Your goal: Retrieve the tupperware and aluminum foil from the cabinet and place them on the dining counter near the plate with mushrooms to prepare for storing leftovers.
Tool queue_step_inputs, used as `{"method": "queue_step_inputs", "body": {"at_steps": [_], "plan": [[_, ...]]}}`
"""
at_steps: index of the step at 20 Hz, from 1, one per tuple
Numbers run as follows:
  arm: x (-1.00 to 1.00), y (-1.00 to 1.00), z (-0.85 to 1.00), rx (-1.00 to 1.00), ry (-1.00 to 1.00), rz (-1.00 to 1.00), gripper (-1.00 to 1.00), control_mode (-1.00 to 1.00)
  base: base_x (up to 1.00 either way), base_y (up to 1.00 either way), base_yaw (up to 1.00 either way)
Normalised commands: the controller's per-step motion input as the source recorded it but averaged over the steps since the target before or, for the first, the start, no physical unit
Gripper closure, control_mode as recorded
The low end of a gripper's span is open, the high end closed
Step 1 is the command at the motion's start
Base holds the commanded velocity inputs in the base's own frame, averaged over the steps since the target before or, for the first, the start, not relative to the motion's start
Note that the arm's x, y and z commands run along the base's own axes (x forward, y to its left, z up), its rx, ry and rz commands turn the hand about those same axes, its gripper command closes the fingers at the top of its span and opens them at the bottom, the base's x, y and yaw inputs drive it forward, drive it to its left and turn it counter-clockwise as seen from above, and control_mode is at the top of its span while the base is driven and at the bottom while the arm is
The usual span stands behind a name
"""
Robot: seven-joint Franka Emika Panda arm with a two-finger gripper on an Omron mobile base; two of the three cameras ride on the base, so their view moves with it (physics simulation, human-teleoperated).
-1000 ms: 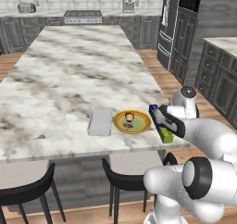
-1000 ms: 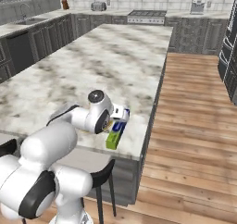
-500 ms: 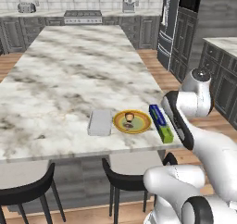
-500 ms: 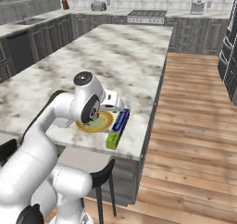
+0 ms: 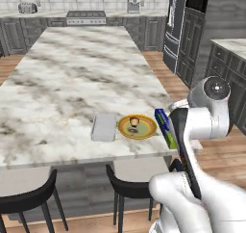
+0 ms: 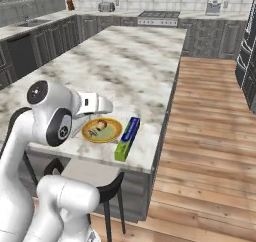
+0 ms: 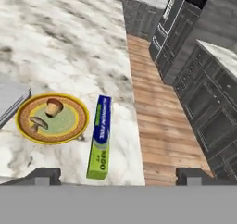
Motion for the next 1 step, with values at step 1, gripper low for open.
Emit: {"method": "queue_step_inputs", "body": {"at_steps": [1], "plan": [[-0.06,-0.28,0.0,0.0,0.0,0.01,-1.0,-1.0,0.0,0.0,0.0]]}}
